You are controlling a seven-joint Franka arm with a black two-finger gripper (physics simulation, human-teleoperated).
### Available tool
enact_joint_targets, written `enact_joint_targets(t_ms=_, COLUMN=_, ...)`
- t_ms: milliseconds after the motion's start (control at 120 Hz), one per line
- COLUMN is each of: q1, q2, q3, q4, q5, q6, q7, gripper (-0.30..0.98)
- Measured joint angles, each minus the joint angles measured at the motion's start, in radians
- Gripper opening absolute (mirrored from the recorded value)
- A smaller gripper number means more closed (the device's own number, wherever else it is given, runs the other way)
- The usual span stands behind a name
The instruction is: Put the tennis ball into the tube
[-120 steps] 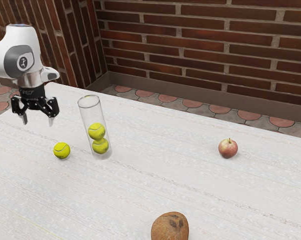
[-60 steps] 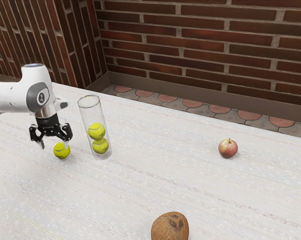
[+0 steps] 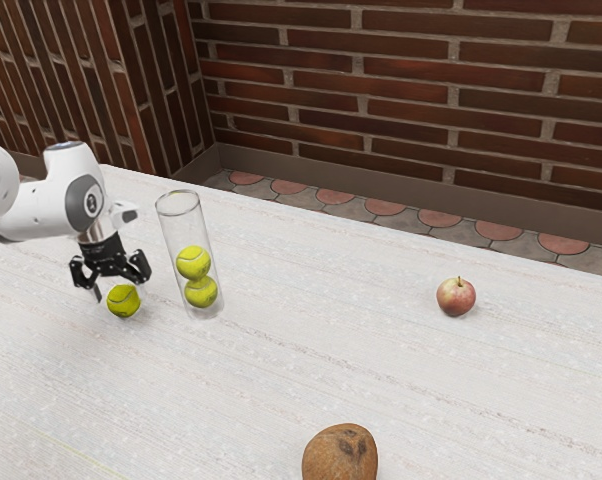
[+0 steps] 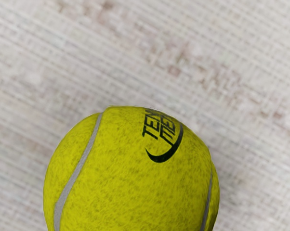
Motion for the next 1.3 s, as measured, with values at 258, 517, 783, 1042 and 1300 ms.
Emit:
enact_joint_targets(t_ms=258, q1=0.021, q2=0.055, q3=0.0, q4=0.052, q5=-0.032, q6=0.003, q7=0.075, gripper=0.69)
enact_joint_targets(t_ms=517, q1=0.033, q2=0.089, q3=0.0, q4=0.066, q5=-0.072, q6=0.003, q7=0.137, gripper=0.69)
enact_joint_targets(t_ms=783, q1=0.033, q2=0.094, q3=0.0, q4=0.067, q5=-0.09, q6=0.005, q7=0.181, gripper=0.55)
enact_joint_targets(t_ms=1042, q1=0.033, q2=0.087, q3=0.0, q4=0.066, q5=-0.089, q6=0.006, q7=0.206, gripper=0.4)
enact_joint_targets(t_ms=1300, q1=-0.014, q2=-0.217, q3=-0.001, q4=-0.048, q5=-0.014, q6=-0.091, q7=0.163, gripper=0.32)
